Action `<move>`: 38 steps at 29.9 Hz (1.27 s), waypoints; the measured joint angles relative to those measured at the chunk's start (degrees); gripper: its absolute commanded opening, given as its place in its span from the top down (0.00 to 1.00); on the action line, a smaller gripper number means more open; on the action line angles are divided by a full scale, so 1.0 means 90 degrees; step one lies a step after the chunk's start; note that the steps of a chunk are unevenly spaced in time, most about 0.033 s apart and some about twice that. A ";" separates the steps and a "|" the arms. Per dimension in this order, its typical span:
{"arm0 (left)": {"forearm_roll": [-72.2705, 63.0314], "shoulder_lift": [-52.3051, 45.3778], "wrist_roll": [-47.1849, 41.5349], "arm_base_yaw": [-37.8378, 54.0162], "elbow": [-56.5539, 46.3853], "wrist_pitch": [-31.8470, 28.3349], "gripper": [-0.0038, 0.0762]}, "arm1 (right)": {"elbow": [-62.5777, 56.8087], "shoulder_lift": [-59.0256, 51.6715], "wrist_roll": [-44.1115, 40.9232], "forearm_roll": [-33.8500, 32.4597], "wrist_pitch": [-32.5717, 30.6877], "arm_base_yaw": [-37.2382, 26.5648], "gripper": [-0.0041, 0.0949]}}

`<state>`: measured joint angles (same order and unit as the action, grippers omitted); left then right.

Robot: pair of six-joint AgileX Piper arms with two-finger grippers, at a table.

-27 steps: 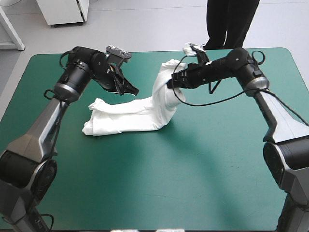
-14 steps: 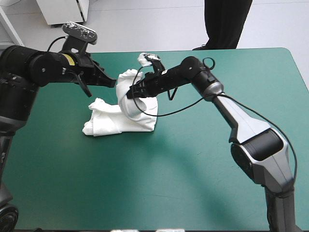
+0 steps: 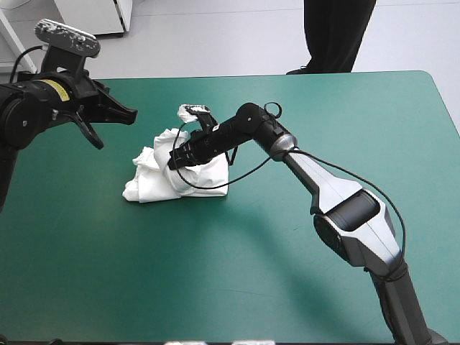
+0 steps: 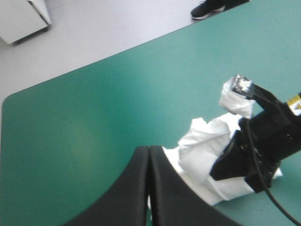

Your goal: Fold the cloth

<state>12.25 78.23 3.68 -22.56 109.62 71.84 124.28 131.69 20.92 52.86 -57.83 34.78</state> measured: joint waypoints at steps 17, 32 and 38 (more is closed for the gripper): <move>0.0134 -0.0569 -0.0079 0.0000 0.0000 0.0000 0.96 | 0.0726 0.0319 -0.0001 -0.0189 -0.0436 -0.0033 0.25; 0.0223 -0.0848 -0.0073 0.0000 0.0020 0.0000 0.96 | 0.1899 -0.0329 -0.1455 -0.2800 -0.1511 -0.0740 0.25; 0.0357 -0.0938 -0.0073 0.0000 0.0020 0.0000 0.96 | 0.1838 -0.0960 -0.1800 -0.3111 -0.1540 -0.0971 0.25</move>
<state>15.47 69.79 3.02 -22.56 109.80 71.84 140.82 123.04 4.72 24.86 -71.69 26.04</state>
